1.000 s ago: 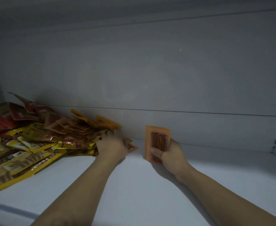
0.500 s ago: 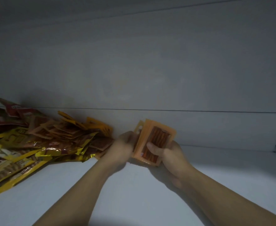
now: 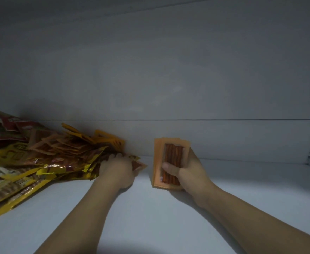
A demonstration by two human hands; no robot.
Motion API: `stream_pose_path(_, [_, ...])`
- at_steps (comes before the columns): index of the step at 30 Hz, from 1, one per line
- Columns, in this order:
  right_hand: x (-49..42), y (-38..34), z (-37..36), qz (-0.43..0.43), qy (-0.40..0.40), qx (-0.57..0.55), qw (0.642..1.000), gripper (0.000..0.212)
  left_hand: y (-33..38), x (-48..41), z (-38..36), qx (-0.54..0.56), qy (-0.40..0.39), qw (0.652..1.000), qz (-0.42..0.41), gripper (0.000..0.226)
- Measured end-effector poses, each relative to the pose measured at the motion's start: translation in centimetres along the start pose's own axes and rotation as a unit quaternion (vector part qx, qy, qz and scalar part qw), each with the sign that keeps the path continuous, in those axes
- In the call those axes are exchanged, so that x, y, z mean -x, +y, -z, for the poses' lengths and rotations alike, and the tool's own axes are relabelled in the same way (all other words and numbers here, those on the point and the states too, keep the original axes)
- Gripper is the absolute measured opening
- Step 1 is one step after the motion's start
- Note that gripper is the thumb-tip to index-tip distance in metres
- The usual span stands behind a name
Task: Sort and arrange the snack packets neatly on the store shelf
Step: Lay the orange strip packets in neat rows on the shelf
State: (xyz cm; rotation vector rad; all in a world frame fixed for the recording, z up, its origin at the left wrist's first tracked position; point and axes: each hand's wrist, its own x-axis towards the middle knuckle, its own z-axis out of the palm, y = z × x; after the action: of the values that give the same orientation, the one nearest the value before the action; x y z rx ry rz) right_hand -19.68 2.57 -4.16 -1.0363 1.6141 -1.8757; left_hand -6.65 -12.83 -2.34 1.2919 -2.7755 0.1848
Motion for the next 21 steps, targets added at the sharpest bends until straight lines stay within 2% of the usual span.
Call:
stream_pose_path(2, [0.3,-0.3,-0.2,-0.018,-0.015,-0.025,0.999,0.026,0.9,-0.1,-0.2,0.003,0.007,0.999,-0.042,0.045])
stream_pose_path(4, [0.6,-0.4,-0.3,-0.028,-0.018,-0.045,0.998,0.018,1.4,0.2,-0.1,0.043,0.011,0.996,-0.071,0.038])
stream_pose_path(9, [1.0,-0.5,0.4,-0.083,-0.049,-0.112,0.989,0.019,1.3,0.3,0.7,0.088,-0.007,0.996,-0.017,0.062])
stream_pose_path(11, [1.0,-0.4,0.7,-0.087,-0.055,-0.114,0.988,0.018,1.0,0.3,0.9,0.117,-0.051,0.992,0.011,0.06])
stream_pose_path(12, [1.0,-0.4,0.7,-0.084,-0.058,-0.109,0.989,0.018,0.8,0.2,0.8,0.165,-0.073,0.984,0.016,0.052])
stream_pose_path(14, [1.0,-0.3,0.6,-0.075,-0.062,-0.089,0.991,0.019,0.5,0.2,0.8,0.249,-0.104,0.963,0.013,0.04])
stream_pose_path(21, [0.8,-0.1,0.4,-0.069,-0.072,-0.062,0.993,0.025,0.5,0.4,1.8,0.3,-0.155,0.941,-0.012,0.069])
